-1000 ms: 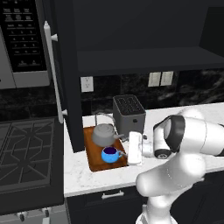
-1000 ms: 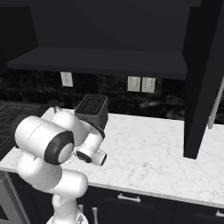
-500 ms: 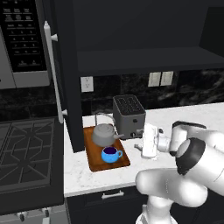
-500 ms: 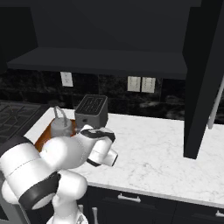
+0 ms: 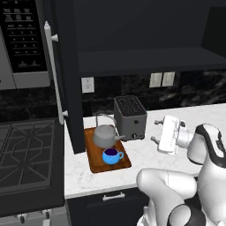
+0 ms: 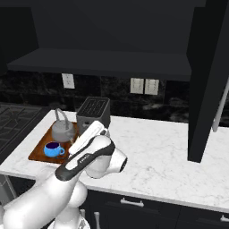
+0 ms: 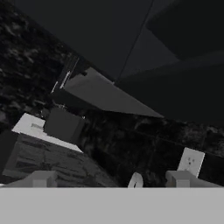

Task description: Pick the kettle from the counter and place it on the tray. Then pick the mug from the cabinet and place it on the tray. Then close the cabinet doors.

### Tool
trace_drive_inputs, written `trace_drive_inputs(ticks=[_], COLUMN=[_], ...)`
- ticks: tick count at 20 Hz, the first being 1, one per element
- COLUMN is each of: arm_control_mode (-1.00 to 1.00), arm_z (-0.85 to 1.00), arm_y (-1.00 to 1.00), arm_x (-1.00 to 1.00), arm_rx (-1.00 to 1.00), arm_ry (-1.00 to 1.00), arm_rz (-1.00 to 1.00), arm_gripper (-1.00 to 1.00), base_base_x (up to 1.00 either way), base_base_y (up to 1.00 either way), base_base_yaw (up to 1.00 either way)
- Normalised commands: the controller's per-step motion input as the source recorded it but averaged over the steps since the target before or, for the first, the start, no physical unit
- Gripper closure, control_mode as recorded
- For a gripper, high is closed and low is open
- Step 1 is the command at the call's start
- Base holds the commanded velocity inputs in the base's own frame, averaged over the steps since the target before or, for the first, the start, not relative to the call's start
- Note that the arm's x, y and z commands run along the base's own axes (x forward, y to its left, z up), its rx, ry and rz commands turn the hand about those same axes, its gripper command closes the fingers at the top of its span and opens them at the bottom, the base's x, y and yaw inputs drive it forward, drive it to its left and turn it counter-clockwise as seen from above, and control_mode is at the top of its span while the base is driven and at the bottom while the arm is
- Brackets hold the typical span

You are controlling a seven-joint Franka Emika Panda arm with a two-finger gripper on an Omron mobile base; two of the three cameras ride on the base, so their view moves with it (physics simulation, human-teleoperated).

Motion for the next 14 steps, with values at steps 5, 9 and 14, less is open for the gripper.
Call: trace_drive_inputs(ticks=[5, 9, 14], arm_control_mode=[-1.00, -1.00, -1.00], arm_z=[0.78, 0.86, 0.49], arm_y=[-0.31, -0.35, -0.40], arm_x=[-0.43, -0.38, -0.38], arm_rx=[-0.13, -0.10, -0.07], arm_ry=[0.08, 0.13, 0.09], arm_rz=[-0.26, -0.25, -0.23], arm_gripper=[-1.00, -1.00, -1.00], base_base_x=[0.00, 0.00, 0.00], base_base_y=[0.00, 0.00, 0.00], base_base_yaw=[0.00, 0.00, 0.00])
